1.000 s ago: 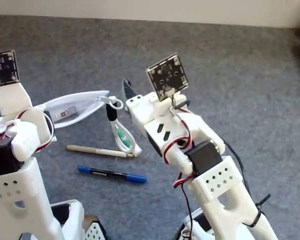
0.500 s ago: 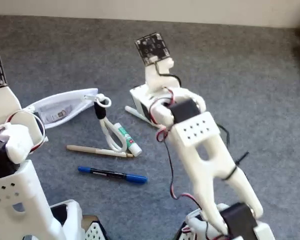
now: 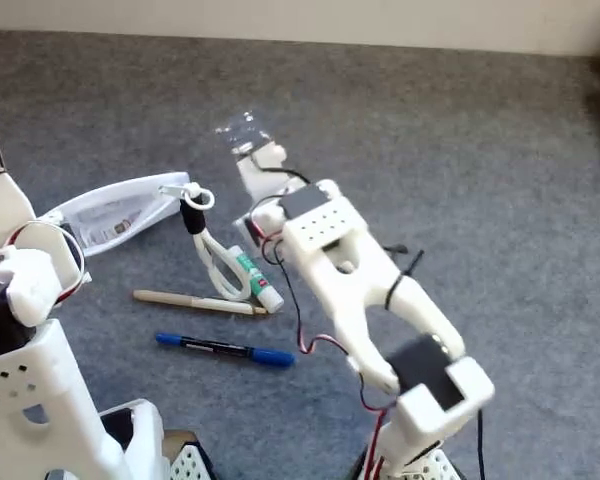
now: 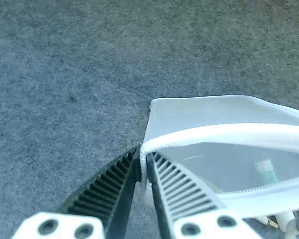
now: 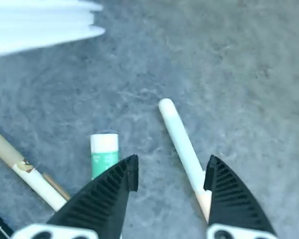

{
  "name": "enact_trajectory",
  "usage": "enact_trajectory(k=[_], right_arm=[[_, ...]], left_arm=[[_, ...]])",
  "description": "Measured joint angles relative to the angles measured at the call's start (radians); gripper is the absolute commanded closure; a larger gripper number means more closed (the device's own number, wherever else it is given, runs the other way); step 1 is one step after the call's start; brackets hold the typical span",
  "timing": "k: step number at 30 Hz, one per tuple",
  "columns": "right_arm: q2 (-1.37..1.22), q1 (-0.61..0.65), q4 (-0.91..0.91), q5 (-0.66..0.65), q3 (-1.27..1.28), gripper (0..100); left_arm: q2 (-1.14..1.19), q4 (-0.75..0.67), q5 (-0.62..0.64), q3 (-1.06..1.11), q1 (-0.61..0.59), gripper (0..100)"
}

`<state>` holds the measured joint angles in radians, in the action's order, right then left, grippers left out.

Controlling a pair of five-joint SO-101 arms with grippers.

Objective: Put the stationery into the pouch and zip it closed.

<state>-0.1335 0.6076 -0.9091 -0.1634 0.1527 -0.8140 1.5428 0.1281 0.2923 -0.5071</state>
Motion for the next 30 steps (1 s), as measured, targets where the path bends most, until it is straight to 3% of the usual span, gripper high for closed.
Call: enact_trajectory(k=[9,19,27,30], right_arm=[[-0.221,0.0,0.0,-0.002,-0.173,79.3],[-0.442,-0.002,0.0,-0.109,-0.347,79.3],[-0.529,-0.054,-0.002,-0.112,-0.448,99.6],[-0.535,-0.075,0.0,-0.124,-0.457,99.4]], left_arm=[[0.0,0.0,0.0,0.0,0.0,99],[0.0,0.0,0.0,0.018,0.0,99],[0.0,-0.003,0.0,0.02,0.0,99],[0.0,-0.003,0.0,0.02,0.0,99]])
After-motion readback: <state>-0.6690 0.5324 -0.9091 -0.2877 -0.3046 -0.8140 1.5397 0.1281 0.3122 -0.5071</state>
